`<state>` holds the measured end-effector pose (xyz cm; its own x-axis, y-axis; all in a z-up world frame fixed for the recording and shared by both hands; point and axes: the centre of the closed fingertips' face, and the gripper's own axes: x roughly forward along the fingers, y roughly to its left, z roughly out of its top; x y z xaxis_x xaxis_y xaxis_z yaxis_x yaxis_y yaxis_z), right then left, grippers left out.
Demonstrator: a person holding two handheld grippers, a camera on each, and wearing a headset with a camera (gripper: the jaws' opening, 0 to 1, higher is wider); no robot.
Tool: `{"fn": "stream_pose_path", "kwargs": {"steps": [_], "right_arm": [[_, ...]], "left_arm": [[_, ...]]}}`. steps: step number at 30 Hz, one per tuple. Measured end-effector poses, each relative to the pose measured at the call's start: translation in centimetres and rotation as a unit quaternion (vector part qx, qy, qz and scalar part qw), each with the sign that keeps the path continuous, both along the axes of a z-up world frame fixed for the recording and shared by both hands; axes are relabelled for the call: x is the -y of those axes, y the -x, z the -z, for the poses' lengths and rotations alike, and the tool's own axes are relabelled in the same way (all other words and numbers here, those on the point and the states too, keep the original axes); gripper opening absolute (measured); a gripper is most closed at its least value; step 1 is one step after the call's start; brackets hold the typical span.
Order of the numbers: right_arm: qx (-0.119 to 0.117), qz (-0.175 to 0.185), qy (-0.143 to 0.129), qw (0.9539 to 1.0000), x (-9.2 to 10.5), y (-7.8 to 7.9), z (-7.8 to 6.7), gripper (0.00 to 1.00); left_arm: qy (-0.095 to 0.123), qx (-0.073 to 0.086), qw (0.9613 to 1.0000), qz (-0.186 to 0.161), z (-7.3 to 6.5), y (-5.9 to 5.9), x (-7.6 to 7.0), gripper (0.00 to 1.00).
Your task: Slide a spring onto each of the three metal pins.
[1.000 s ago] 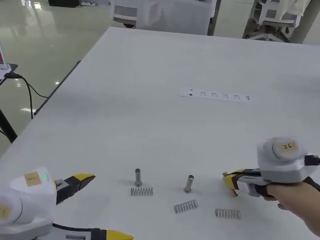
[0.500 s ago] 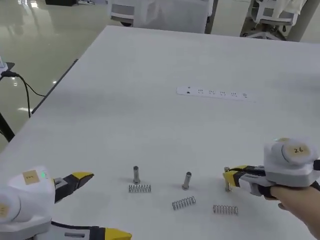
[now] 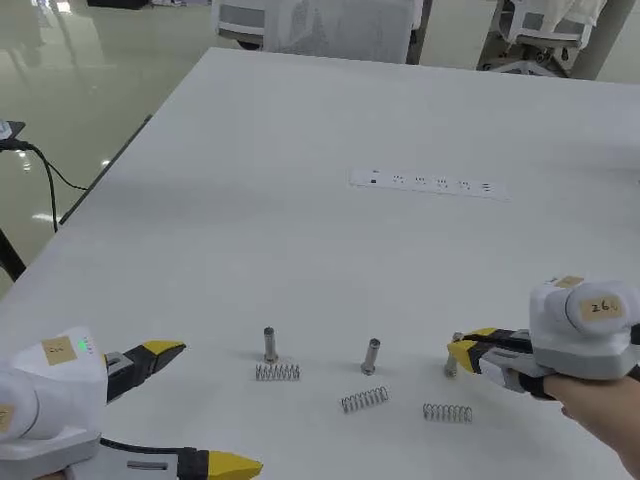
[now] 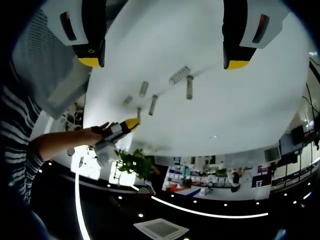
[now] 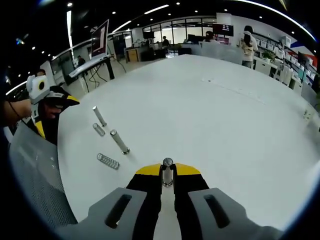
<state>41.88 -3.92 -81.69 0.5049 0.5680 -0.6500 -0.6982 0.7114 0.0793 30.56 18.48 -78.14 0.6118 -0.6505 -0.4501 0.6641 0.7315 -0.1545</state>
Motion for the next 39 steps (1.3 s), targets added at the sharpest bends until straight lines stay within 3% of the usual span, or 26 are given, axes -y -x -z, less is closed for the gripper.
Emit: {"fn": "stream_pose_path", "kwargs": {"steps": [18,23,29,39], "right_arm": [[0.015,-0.020,0.032,0.9992,0.2,1.0,0.2,0.05],[-0.007,-0.004,0.009,0.9999,0.2,1.1,0.1,0.06],[0.000,-0.002,0.014,0.9999,0.4,1.1,0.0,0.10],[-0.002,0.002,-0.001,1.0000,0.3,1.3,-0.6,0.12]], "left_arm": [[0.006,0.002,1.0000,0.000,-0.1,0.0,0.4,0.95],[0.007,0.003,1.0000,-0.001,-0.1,0.0,0.3,0.95],[0.006,0.002,1.0000,0.000,0.0,0.2,0.4,0.95],[0.005,0.005,1.0000,0.001,-0.2,0.2,0.3,0.96]]}}
